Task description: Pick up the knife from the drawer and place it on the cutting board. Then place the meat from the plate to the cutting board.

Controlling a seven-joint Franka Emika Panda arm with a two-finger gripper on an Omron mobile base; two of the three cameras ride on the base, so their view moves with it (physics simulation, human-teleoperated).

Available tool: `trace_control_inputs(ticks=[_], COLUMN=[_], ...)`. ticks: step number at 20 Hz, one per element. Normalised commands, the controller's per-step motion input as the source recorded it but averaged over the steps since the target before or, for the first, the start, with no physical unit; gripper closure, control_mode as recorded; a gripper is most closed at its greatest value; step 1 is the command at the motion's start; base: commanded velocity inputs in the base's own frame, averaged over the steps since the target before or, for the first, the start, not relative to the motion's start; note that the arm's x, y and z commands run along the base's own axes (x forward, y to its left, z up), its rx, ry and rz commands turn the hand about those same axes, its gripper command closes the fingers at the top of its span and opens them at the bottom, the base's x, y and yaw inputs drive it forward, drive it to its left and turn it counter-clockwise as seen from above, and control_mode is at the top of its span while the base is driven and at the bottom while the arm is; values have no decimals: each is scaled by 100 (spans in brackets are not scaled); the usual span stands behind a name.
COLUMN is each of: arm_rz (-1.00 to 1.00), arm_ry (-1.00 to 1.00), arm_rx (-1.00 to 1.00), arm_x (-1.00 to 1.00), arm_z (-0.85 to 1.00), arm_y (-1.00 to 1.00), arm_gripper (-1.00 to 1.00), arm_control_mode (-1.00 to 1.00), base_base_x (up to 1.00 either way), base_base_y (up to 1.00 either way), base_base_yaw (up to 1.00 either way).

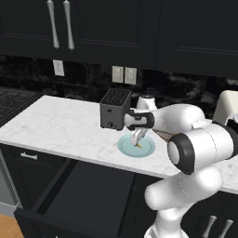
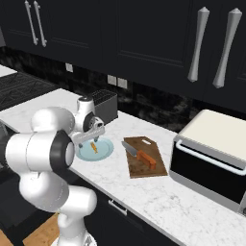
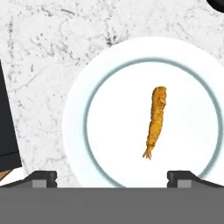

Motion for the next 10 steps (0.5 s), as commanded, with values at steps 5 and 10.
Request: trace_control_inputs(ticks=[5, 10], arm_rz=[-1, 0], arm_ry=[0, 0], arm_rx=[0, 0], arm_x=[19, 32], arm_z=[-36, -14], arm_y=[0, 0], arm_gripper=[-100, -100], arm_control_mode=[-100, -100], base_base_x=[0, 0], base_base_y=[0, 0], base_base_yaw=[0, 0])
